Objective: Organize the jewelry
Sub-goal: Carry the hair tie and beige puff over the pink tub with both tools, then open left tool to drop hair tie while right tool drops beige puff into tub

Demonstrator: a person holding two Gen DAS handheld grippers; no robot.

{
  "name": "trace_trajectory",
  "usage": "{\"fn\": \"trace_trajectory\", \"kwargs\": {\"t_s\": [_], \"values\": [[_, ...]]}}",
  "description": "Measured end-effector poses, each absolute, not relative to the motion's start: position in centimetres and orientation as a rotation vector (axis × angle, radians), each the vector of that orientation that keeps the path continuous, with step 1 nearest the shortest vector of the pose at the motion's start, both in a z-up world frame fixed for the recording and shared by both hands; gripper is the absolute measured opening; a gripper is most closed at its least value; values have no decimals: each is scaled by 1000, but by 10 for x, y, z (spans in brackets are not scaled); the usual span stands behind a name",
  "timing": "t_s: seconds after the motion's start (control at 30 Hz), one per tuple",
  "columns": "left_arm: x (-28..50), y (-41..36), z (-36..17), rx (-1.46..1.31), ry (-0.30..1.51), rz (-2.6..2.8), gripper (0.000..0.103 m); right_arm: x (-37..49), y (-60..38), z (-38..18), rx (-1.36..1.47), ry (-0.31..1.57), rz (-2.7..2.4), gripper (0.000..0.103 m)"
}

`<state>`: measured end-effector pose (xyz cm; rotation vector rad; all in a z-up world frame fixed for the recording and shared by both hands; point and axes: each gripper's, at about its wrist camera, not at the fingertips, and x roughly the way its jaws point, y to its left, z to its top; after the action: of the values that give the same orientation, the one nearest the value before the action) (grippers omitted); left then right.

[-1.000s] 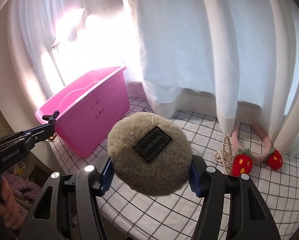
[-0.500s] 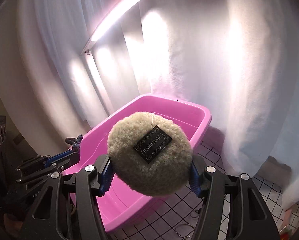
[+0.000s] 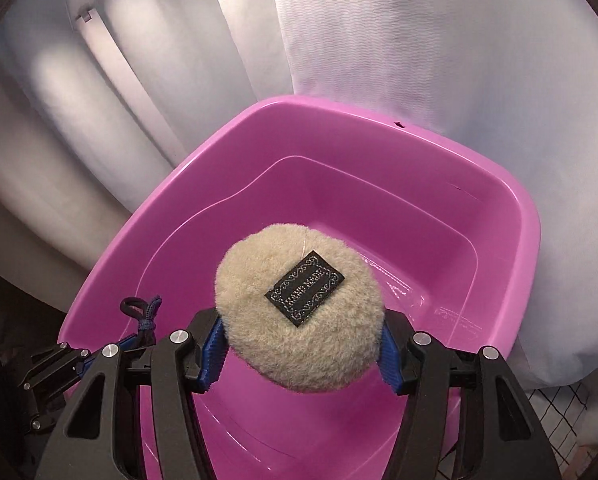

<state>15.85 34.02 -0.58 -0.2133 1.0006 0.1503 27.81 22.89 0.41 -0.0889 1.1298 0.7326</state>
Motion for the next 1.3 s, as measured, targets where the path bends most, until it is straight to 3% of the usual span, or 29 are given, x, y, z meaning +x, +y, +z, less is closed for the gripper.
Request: {"fn": "trace_trajectory", "kwargs": {"t_s": [0.27, 0.37, 0.43, 0.5, 0.8, 1.3], "values": [[165, 340, -14, -232, 1042, 133, 13, 292, 240, -12, -124, 1202, 713, 59], [166, 342, -13, -242, 1043, 146, 22, 295, 243, -13, -104, 1218, 718, 63], [163, 344, -8, -248, 1033, 170, 67, 298, 246, -16, -98, 1226, 712, 66], [156, 346, 0, -261, 982, 178, 88, 298, 246, -17, -109, 1223, 699, 67], [154, 352, -3, -259, 990, 216, 87, 298, 254, -23, -139, 1229, 710, 73], [139, 352, 10, -239, 944, 248, 87, 286, 252, -12, -129, 1204, 716, 73]]}}
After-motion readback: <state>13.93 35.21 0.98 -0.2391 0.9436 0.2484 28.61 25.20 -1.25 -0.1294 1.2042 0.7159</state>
